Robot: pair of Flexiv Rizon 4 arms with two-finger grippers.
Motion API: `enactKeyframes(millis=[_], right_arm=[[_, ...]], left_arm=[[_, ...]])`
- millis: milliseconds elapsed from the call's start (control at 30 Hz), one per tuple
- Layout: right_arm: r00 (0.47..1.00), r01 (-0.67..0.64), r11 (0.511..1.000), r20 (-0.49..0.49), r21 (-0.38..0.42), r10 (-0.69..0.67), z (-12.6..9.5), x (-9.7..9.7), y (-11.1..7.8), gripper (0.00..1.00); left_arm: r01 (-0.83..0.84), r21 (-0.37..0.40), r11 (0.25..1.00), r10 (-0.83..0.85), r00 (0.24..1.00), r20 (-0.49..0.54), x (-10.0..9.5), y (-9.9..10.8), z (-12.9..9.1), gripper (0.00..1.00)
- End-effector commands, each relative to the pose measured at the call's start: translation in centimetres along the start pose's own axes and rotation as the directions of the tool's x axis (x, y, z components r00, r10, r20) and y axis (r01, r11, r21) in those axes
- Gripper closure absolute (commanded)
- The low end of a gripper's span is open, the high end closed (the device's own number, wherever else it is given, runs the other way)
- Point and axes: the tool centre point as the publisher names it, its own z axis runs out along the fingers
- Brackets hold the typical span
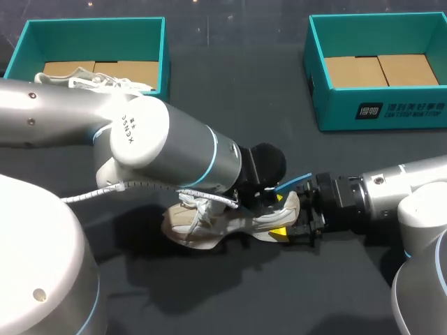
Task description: Take the shoe out of the shoebox, open the shoe tongue, remove and reinsert the insole, then place the shoe into the shoebox
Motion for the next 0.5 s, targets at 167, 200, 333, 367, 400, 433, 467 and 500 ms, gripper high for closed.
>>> enactKeyframes(millis=[167, 200, 333, 367, 400, 433, 467, 500], right_arm=[[1.000, 0.000, 1.000, 0.001, 0.003, 0.000, 0.02, 0.13, 0.08, 1.00], [1.000, 0.000, 1.000, 0.001, 0.003, 0.000, 0.02, 0.13, 0.08, 1.00], [1.000, 0.000, 1.000, 0.001, 0.003, 0.000, 0.02, 0.13, 0.08, 1.00], [1.000, 0.000, 1.000, 0.001, 0.003, 0.000, 0.02, 0.13, 0.08, 1.00], [1.000, 0.000, 1.000, 0.001, 0.003, 0.000, 0.02, 0.13, 0.08, 1.00], [1.000, 0.000, 1.000, 0.001, 0.003, 0.000, 0.02, 0.13, 0.08, 1.00], [1.000, 0.000, 1.000, 0.001, 0.003, 0.000, 0.02, 0.13, 0.08, 1.00], [1.000, 0.000, 1.000, 0.001, 0.003, 0.000, 0.02, 0.13, 0.08, 1.00]], left_arm=[[0.000, 0.025, 1.000, 0.001, 1.000, -0.015, 0.21, 0.77, 0.88, 0.74], [0.002, 0.027, 1.000, -0.002, 1.000, -0.013, 0.23, 0.83, 0.91, 0.76], [0.011, 0.037, 0.999, -0.010, 1.000, -0.011, 0.21, 0.81, 0.99, 1.00], [0.015, 0.039, 0.999, -0.015, 1.000, -0.011, 0.10, 0.73, 0.93, 1.00], [0.019, 0.040, 0.999, -0.019, 1.000, -0.010, 0.01, 0.64, 0.86, 1.00], [0.027, 0.040, 0.999, -0.026, 1.000, -0.017, -0.10, 0.50, 0.70, 1.00], [0.034, 0.040, 0.999, -0.033, 0.999, -0.029, -0.22, 0.32, 0.49, 1.00], [0.039, 0.038, 0.999, -0.038, 0.998, -0.046, -0.34, 0.11, 0.20, 1.00]])
